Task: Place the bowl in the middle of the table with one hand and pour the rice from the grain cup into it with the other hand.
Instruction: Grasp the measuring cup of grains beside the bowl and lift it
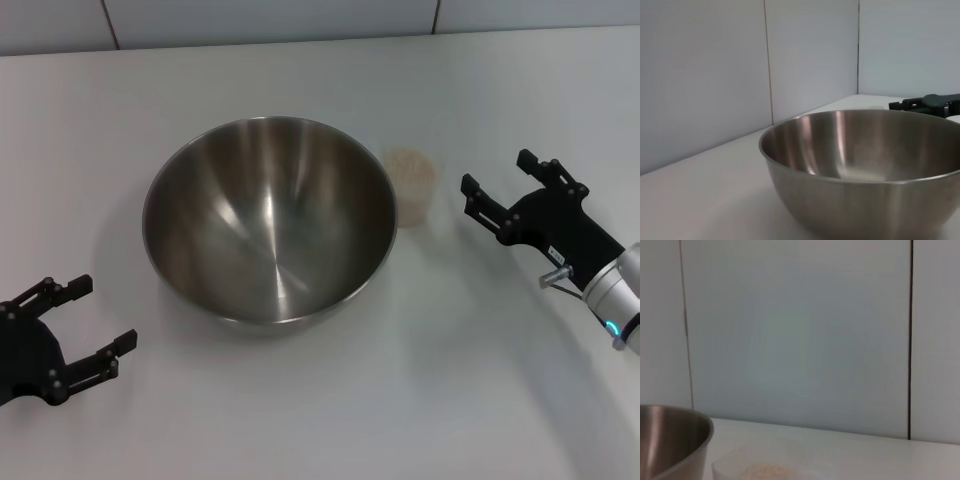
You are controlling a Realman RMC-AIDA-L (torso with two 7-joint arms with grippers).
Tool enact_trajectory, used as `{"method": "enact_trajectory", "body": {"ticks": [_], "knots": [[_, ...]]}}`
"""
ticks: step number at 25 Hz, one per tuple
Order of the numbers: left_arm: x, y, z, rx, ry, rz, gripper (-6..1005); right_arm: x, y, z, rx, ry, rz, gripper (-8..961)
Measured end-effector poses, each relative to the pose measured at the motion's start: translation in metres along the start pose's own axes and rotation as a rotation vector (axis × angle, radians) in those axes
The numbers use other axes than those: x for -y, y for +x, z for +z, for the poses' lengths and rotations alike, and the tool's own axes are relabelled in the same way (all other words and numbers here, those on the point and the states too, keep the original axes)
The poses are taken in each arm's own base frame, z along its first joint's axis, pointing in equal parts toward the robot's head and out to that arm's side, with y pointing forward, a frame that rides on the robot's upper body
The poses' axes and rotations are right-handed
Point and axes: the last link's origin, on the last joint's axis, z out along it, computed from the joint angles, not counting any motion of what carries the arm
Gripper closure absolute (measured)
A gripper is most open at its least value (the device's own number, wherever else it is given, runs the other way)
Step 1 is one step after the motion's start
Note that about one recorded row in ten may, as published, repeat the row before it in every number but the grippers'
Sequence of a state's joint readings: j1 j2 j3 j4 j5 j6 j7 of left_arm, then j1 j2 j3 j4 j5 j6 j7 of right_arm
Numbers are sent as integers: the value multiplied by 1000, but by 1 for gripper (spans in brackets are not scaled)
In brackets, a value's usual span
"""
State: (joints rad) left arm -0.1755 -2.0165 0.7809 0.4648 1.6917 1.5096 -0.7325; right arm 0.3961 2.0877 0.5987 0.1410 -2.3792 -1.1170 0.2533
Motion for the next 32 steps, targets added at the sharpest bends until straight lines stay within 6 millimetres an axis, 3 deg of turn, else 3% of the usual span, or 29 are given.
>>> {"method": "enact_trajectory", "body": {"ticks": [32], "knots": [[-1,1,4,6,-23,5,167,-1,-7,24,-36,-11,-12,127]]}}
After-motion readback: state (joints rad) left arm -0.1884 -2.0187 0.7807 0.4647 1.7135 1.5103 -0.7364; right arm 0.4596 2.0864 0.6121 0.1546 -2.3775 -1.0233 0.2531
